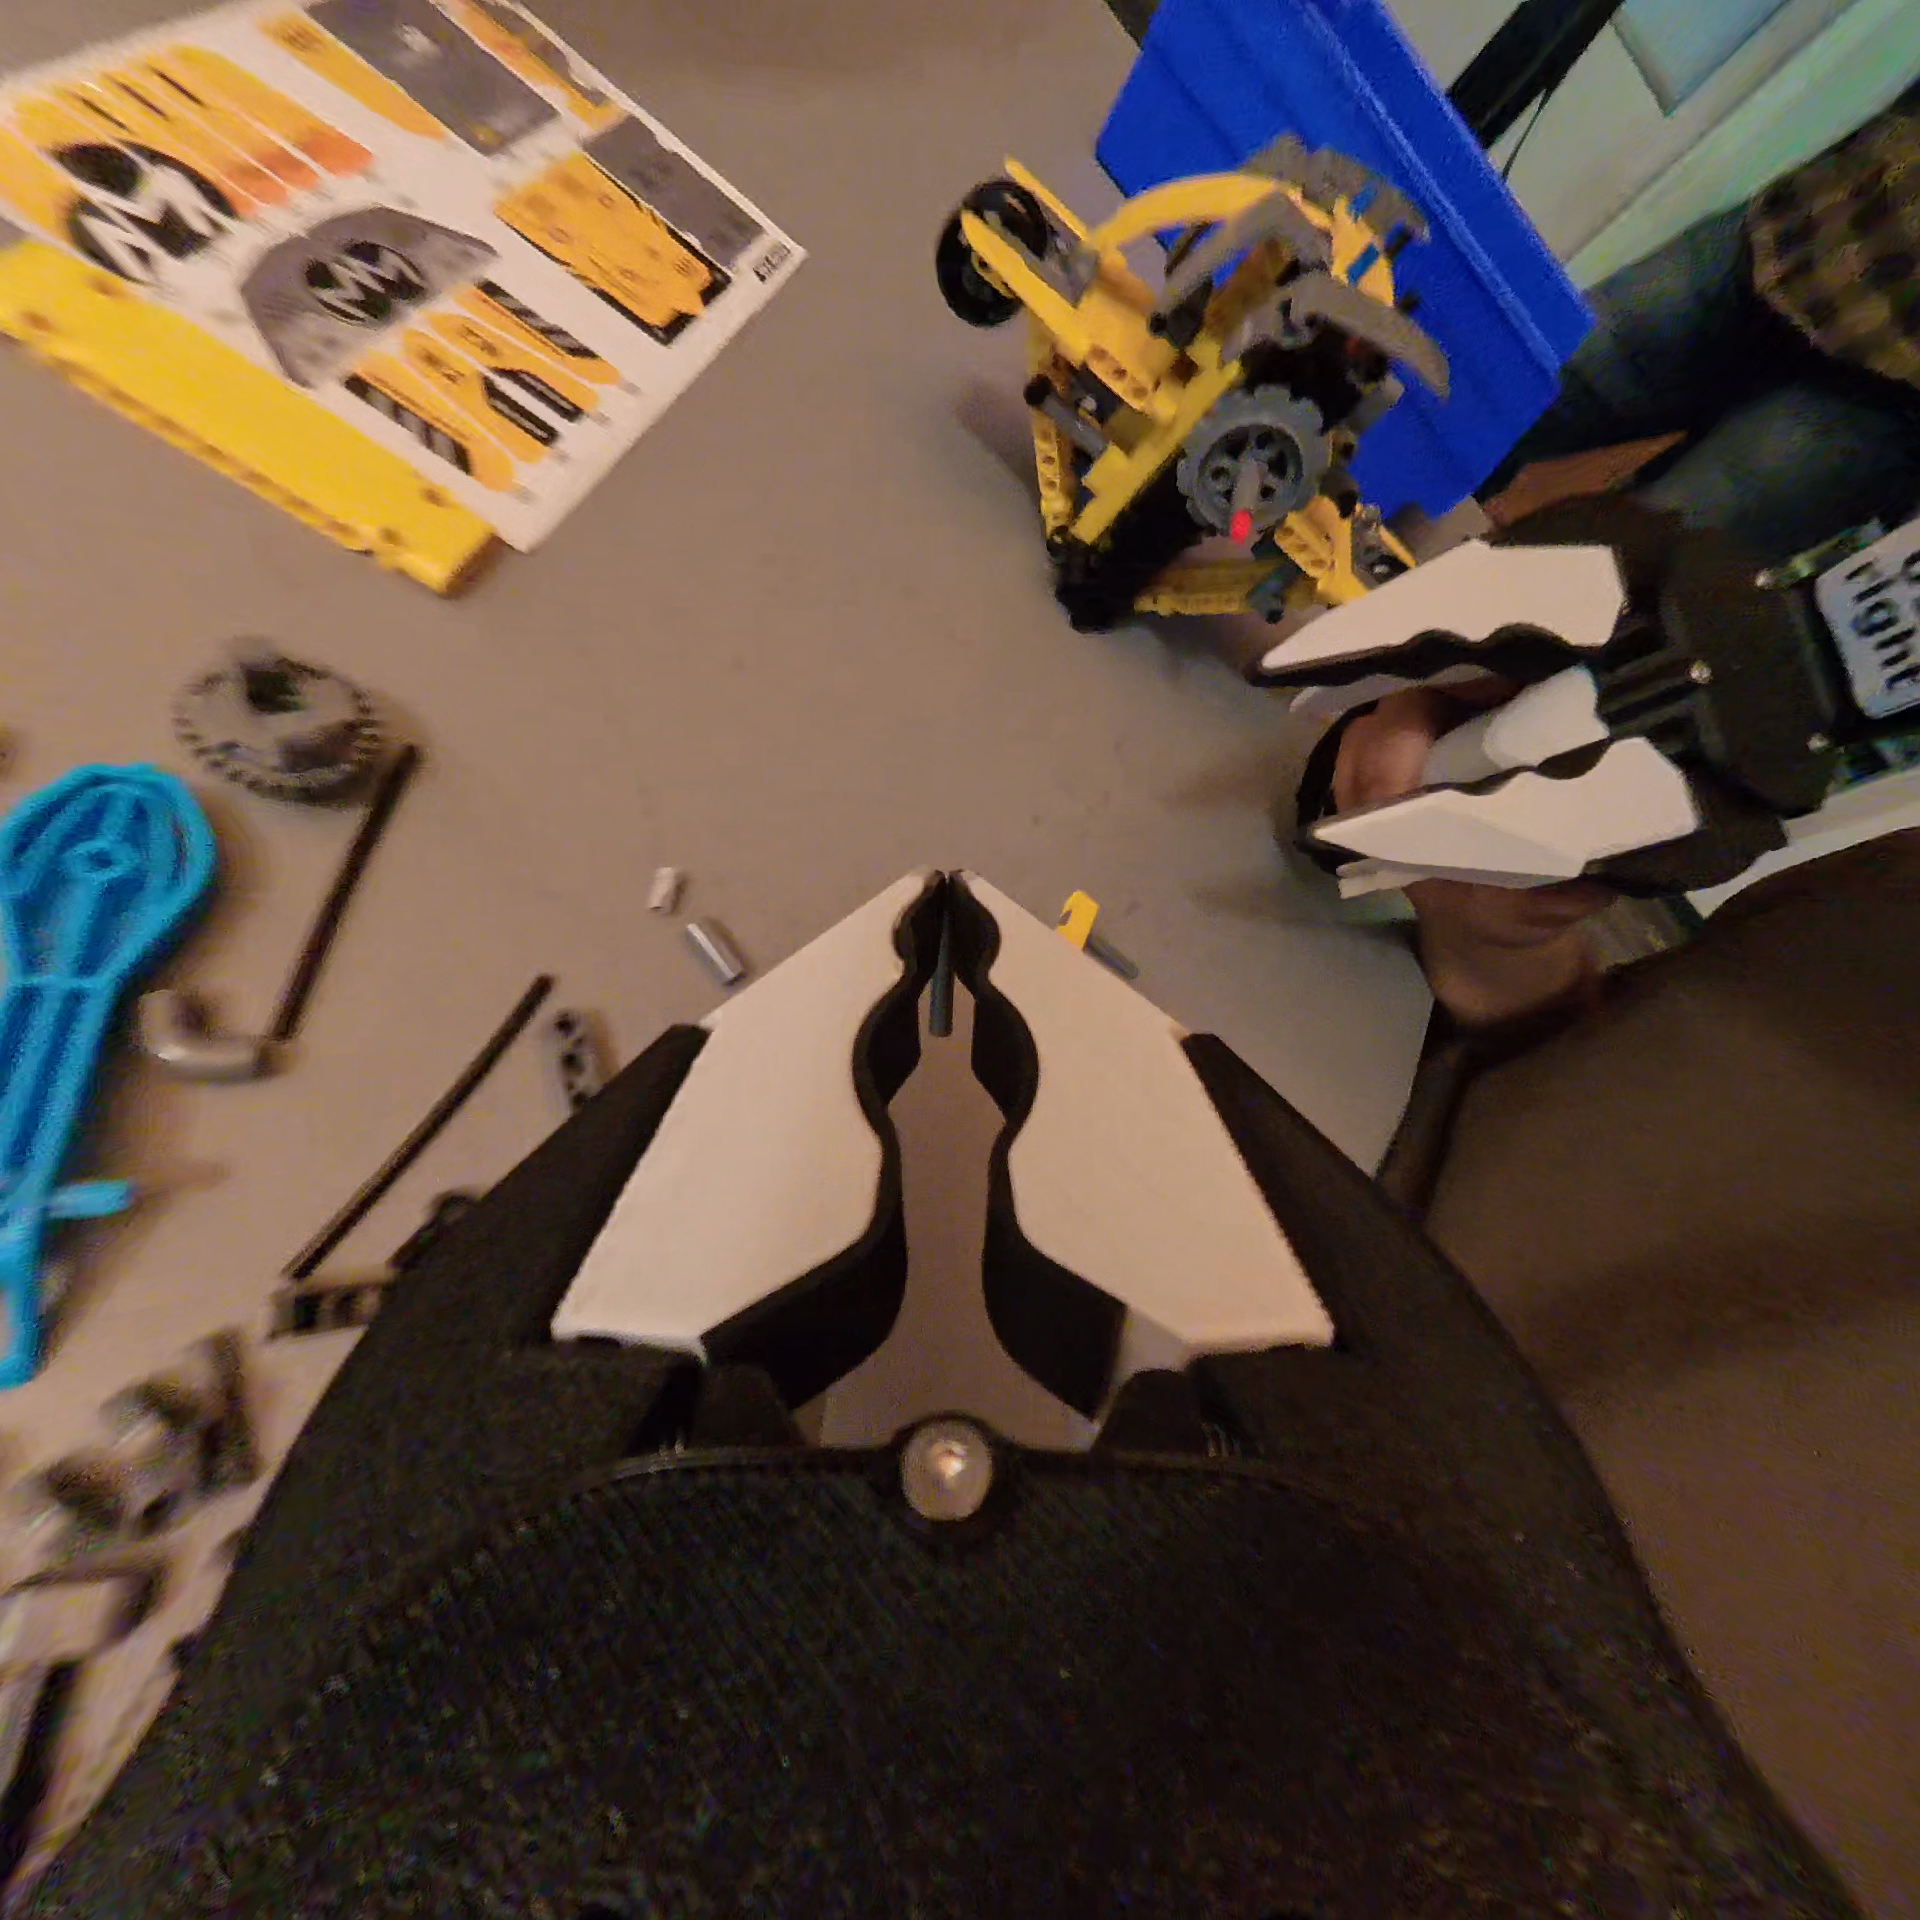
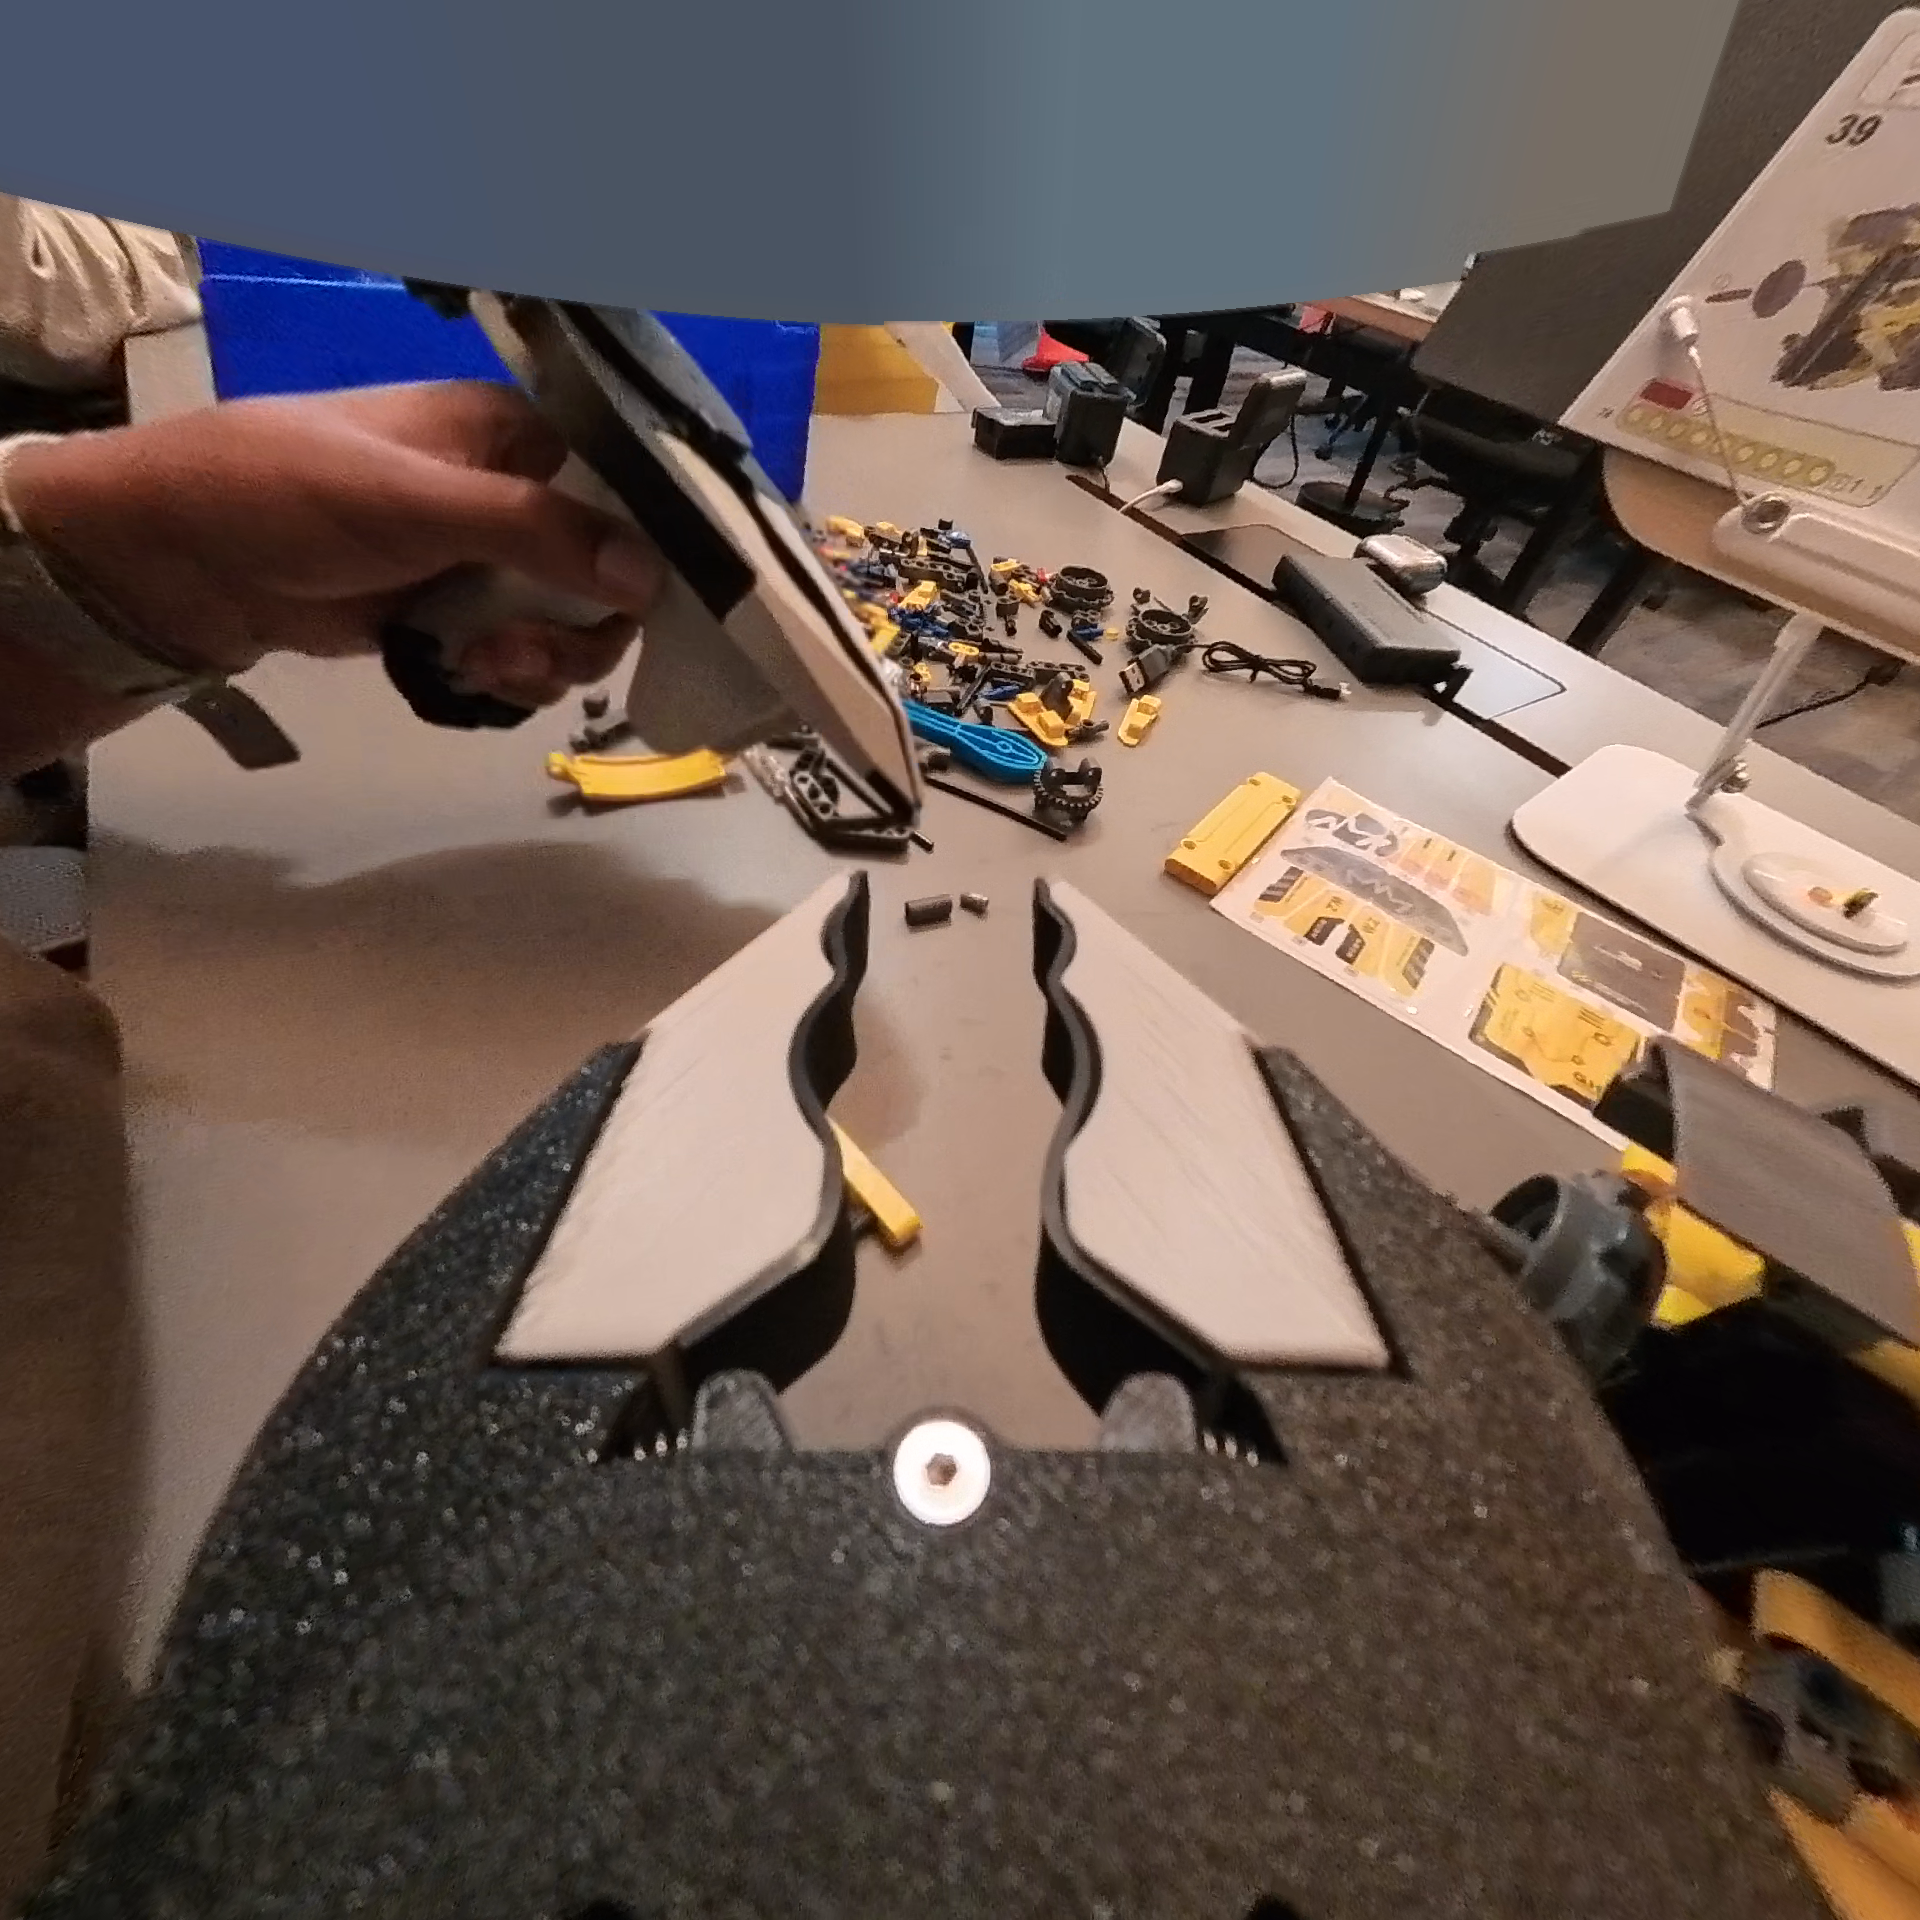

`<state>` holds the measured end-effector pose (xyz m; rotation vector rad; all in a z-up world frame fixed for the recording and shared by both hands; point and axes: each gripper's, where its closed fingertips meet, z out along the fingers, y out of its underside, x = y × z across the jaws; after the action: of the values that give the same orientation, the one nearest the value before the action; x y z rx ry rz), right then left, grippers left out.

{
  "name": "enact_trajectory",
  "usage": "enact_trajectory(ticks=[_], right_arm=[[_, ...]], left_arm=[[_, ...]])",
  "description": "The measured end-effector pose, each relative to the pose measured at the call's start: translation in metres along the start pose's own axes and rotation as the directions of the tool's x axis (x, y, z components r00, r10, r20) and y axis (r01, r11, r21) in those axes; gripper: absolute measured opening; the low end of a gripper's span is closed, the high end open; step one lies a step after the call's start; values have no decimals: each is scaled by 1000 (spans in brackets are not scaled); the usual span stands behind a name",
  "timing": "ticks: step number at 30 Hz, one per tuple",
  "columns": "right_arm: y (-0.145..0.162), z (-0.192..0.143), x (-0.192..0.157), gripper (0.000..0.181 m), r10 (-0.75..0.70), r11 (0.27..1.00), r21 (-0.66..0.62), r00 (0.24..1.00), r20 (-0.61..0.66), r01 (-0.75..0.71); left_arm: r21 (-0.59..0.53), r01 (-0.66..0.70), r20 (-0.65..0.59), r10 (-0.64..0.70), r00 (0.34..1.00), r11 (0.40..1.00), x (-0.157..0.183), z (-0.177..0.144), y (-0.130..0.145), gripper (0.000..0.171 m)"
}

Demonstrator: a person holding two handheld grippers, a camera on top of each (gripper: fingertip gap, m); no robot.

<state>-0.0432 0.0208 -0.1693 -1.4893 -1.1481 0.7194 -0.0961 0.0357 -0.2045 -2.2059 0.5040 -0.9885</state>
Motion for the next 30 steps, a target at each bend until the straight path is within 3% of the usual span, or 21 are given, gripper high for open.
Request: enact_trajectory(ticks=[5,10,23,30], right_arm=[[7,2,-2,33,-3,1000,-31,1000,3,3],[14,5,-2,33,-20,997,-74,1000,-10,20],[19,7,1,34,-35,995,-99,999,-32,32],[20,8,1,34,-51,993,-109,998,-42,46]], left_arm=[[-71,-9,38,12,999,997,2,33,23,0],[-102,-3,77,11,997,995,-5,43,35,0],[-114,22,132,-7,991,993,-16,26,49,8],[-133,28,90,-16,996,991,1,31,59,9]])
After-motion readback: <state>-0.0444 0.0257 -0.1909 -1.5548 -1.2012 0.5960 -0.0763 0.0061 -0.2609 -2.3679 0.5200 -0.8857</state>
